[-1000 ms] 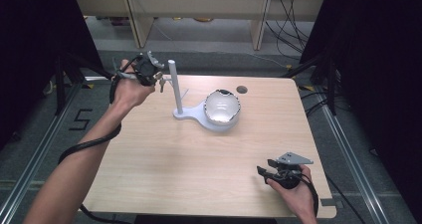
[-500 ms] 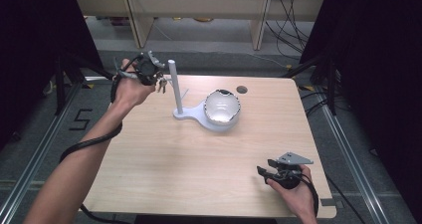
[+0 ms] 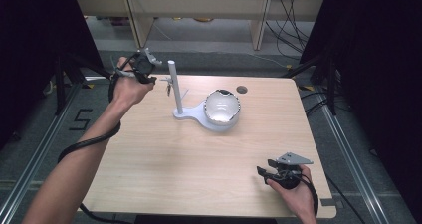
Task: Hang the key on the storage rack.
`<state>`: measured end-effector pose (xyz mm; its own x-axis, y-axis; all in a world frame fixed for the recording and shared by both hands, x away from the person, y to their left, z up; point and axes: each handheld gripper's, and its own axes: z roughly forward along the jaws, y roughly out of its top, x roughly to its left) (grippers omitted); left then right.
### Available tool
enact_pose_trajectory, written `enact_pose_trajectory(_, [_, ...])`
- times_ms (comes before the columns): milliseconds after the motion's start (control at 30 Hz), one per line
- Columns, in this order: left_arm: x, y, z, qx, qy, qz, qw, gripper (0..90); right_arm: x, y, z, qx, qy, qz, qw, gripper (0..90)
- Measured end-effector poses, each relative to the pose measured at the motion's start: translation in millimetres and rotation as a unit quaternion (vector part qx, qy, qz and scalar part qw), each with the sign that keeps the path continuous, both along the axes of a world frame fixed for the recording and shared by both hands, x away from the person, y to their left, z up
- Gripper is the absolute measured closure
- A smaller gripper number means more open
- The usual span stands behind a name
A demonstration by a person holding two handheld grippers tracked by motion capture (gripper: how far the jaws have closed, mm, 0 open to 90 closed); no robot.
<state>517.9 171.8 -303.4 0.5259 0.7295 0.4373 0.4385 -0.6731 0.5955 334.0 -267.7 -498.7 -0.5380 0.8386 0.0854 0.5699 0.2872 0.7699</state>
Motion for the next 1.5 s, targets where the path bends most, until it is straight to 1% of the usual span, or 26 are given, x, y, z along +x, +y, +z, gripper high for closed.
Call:
enact_pose_trajectory(33, [-0.5,0.4,0.0,-0.001,-0.001,-0.001,1.0,69.7,0.8,0.2,-0.4,0.005,0.005,0.009,0.9999,46.3])
enact_pose_trajectory(67, [-1.1,0.8,0.0,-0.002,-0.002,-0.001,1.0,69.2,0.4,0.7,-0.1,0.002,0.004,0.009,1.0,46.3])
enact_pose_trajectory(167, [-2.2,1.3,-0.3,-0.005,-0.003,-0.002,1.0,68.0,0.3,0.3,0.0,0.004,0.005,0.006,1.0,46.3])
enact_pose_trajectory(200, [-3.4,2.2,-0.1,-0.008,-0.005,-0.004,1.0,66.6,-0.1,-0.1,0.0,-0.002,-0.001,0.0,1.0,46.3])
enact_pose_trajectory(300, [-6.1,3.8,0.2,-0.009,-0.008,-0.002,0.9999,64.2,-0.2,-0.3,-0.4,-0.001,-0.003,0.0,1.0,46.2])
enact_pose_trajectory(333, [-6.1,3.8,0.2,-0.009,-0.008,-0.002,0.9999,63.1,-0.1,-0.8,-0.3,-0.005,-0.003,0.0,1.0,46.2])
enact_pose_trajectory(433, [-9.7,6.9,0.1,-0.013,-0.013,-0.002,0.9998,58.8,-0.3,-0.9,-0.3,-0.002,-0.003,-0.003,1.0,46.2])
enact_pose_trajectory(467, [-10.9,8.2,-0.5,-0.017,-0.014,-0.001,0.9998,57.1,-0.4,-2.0,0.6,-0.002,0.003,0.003,1.0,46.2])
enact_pose_trajectory(500, [-14.4,11.3,-1.9,-0.021,-0.017,0.004,0.9996,55.6,-0.5,-2.7,1.1,-0.006,-0.001,0.001,1.0,46.1])
enact_pose_trajectory(667, [-20.7,17.4,-5.6,-0.027,-0.016,0.005,0.9995,49.1,-0.5,-2.7,0.6,-0.006,-0.002,0.001,1.0,46.0])
enact_pose_trajectory(700, [-24.5,20.5,-7.8,-0.038,-0.015,0.006,0.9992,48.0,-0.4,-2.4,0.6,-0.006,-0.001,0.001,1.0,45.9])
enact_pose_trajectory(733, [-24.5,20.5,-7.8,-0.038,-0.015,0.006,0.9992,47.1,-0.4,-2.4,0.6,-0.006,-0.001,0.001,1.0,45.9])
enact_pose_trajectory(800, [-31.7,24.7,-11.2,-0.051,-0.017,0.009,0.9985,45.9,-0.4,-2.4,0.6,-0.006,-0.001,0.001,1.0,45.8])
enact_pose_trajectory(867, [-33.4,25.7,-11.8,-0.053,-0.016,0.008,0.9984,44.6,-0.4,-2.4,0.6,-0.006,-0.001,0.0,1.0,45.7])
enact_pose_trajectory(900, [-38.5,28.1,-14.6,-0.061,-0.017,0.009,0.998,44.0,-0.4,-2.3,0.7,-0.006,-0.001,0.0,1.0,45.7])
enact_pose_trajectory(933, [-40.1,29.0,-15.2,-0.059,-0.017,0.008,0.9981,43.8,-0.3,-2.3,0.6,-0.006,-0.001,0.0,1.0,45.6])
enact_pose_trajectory(1000, [-44.9,31.0,-18.5,-0.063,-0.018,0.01,0.9978,43.3,-0.4,-1.6,0.3,-0.001,-0.001,0.002,1.0,45.6])
enact_pose_trajectory(1033, [-46.8,32.0,-19.7,-0.064,-0.017,0.009,0.9978,43.0,-0.9,-1.2,0.6,-0.003,-0.002,-0.004,1.0,45.6])
enact_pose_trajectory(1133, [-50.6,33.6,-22.0,-0.067,-0.017,0.009,0.9976,42.0,-1.0,-1.1,0.5,-0.005,-0.002,-0.005,1.0,45.6])
enact_pose_trajectory(1167, [-54.5,34.8,-24.8,-0.073,-0.015,0.008,0.9972,41.8,-0.9,-1.2,0.5,-0.006,-0.004,-0.004,1.0,45.5])
enact_pose_trajectory(1267, [-57.8,36.0,-27.0,-0.074,-0.014,0.007,0.9971,41.3,-1.2,-1.5,0.9,-0.005,-0.005,-0.006,1.0,45.4])
enact_pose_trajectory(1367, [-65.1,39.5,-32.1,-0.079,-0.015,0.007,0.9967,40.9,-1.4,-1.6,0.9,-0.006,-0.005,-0.007,0.9999,45.2])
enact_pose_trajectory(1400, [-65.1,39.5,-32.1,-0.079,-0.015,0.007,0.9967,40.8,-2.9,0.0,1.0,0.004,0.007,-0.013,0.9999,45.1])
enact_pose_trajectory(1433, [-68.9,41.2,-34.5,-0.082,-0.014,0.01,0.9965,40.6,-2.9,0.0,1.0,0.004,0.006,-0.013,0.9999,45.0])
enact_pose_trajectory(1467, [-68.9,41.2,-34.5,-0.082,-0.014,0.01,0.9965,40.5,-2.9,0.0,1.0,0.004,0.006,-0.013,0.9999,45.0])
enact_pose_trajectory(1500, [-72.6,43.3,-37.7,-0.084,-0.014,0.01,0.9963,40.4,-1.7,-1.8,1.1,-0.008,-0.006,-0.008,0.9999,45.0])
